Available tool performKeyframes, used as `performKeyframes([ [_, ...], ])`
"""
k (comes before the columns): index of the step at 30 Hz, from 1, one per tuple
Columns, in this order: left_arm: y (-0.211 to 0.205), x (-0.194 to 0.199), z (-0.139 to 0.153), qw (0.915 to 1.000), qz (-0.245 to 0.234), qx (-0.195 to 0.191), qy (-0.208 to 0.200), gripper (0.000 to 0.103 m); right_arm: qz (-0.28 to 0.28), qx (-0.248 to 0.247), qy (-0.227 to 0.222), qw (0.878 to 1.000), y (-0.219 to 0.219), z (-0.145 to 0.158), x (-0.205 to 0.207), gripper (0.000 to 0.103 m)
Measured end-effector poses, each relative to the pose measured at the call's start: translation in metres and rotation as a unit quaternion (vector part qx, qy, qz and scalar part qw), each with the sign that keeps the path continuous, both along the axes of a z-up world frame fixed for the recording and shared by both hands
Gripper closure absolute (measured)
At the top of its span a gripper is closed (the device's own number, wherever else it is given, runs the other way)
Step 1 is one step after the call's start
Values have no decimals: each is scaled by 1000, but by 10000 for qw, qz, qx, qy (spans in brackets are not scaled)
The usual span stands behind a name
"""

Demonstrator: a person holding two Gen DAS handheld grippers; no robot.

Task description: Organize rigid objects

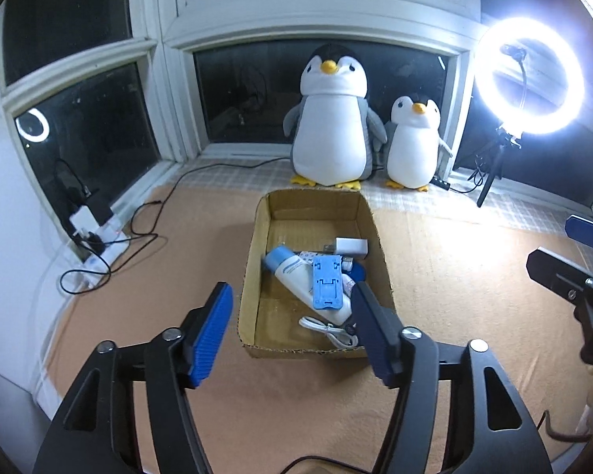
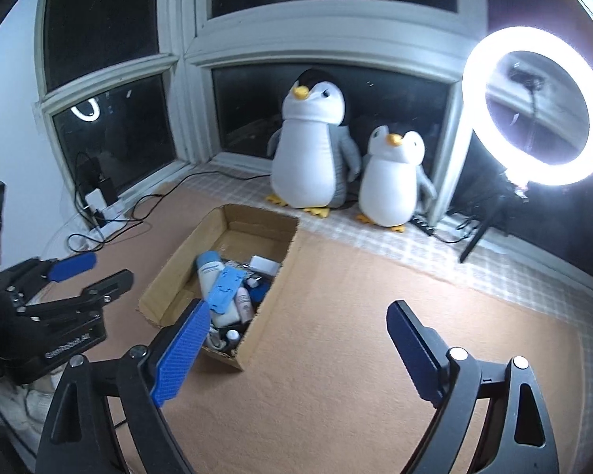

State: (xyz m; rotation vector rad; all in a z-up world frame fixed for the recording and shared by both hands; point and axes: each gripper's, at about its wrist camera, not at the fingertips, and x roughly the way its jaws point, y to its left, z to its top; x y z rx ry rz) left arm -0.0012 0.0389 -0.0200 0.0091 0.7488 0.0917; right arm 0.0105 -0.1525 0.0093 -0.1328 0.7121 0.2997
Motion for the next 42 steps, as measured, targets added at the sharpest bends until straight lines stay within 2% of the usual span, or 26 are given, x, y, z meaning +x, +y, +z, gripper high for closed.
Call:
performKeyframes([
  [5,-7,-8,4,10000,-56,43,8,34,-238,-123,-151,9995,-4,-2,-15,12],
  [13,-13,-13,7,9999,-121,64,-10,29,-472,-31,-109,9988,-14,-6,-22,11],
  [42,-15,-10,5,9998,-164,-21,61,29,-605,-2,0,9982,-24,-11,-16,11],
])
